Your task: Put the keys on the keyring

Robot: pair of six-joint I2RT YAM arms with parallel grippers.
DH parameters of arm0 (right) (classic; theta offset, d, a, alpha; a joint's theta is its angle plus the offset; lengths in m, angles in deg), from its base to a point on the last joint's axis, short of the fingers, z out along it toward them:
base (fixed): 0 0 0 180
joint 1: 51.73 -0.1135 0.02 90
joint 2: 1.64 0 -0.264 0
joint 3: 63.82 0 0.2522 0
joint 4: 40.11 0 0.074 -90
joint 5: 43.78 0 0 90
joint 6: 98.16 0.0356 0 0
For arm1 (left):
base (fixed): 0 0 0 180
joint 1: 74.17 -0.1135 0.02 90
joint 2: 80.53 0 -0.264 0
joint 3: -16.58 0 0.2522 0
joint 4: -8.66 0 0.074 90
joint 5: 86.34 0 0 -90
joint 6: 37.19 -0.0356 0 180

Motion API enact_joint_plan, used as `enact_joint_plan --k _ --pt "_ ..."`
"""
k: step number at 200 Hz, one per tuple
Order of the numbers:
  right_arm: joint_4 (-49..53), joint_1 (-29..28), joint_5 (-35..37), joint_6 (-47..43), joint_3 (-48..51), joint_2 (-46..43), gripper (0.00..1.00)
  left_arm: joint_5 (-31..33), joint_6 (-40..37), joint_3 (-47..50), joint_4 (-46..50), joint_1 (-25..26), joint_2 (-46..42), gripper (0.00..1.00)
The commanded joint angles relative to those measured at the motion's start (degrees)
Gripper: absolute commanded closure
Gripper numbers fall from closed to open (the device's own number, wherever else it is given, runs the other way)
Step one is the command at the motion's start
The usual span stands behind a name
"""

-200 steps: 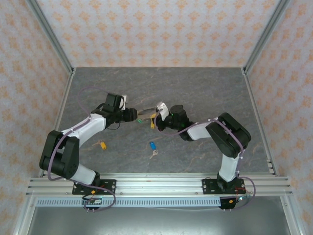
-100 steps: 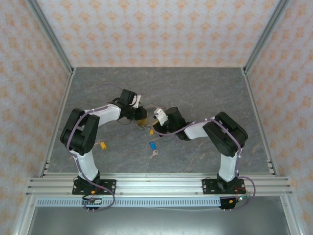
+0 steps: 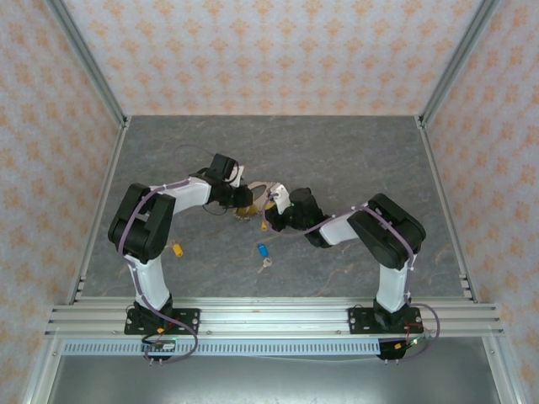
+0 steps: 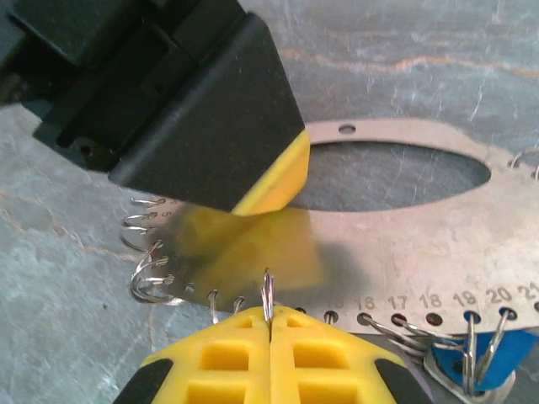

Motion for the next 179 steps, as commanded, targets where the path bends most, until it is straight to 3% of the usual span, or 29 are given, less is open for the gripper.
enact_joint_plan --k 1,47,66,96,131,140,155,179 --pt "-13.95 0.45 -2.34 2.81 2.11 -0.29 1.0 2.11 -0.99 -1.36 4.64 0.35 -3.25 0.71" --pt "-21.95 1.4 -2.85 4.25 4.52 -0.7 1.0 3.3 -2.24 -3.66 8.05 0.0 -4.73 0.67" --pt "-26.9 1.4 0.27 4.54 5.39 -0.55 1.0 2.03 -1.5 -2.52 6.78 0.0 -6.39 0.67" --pt "-26.1 1.54 -0.24 3.18 3.66 -1.01 1.0 -2.22 -1.86 -1.4 7.33 0.0 -7.22 0.69" --pt "-9.76 1.09 3.77 -2.7 -0.24 -3.2 1.0 -2.88 -4.01 0.68 10.33 0.08 -9.09 0.75" --pt "-6.24 1.44 1.19 -2.75 -0.96 -3.17 1.0 -1.9 -4.55 0.88 11.51 0.16 -9.04 0.76" --pt "2.01 1.98 -9.02 -5.85 -2.59 -2.54 1.0 -0.57 -4.79 2.44 11.02 0.11 -9.99 0.76" --pt "3.45 1.67 -10.73 -5.58 0.79 -2.58 1.0 1.49 -4.67 3.36 10.29 -0.09 -11.47 0.76"
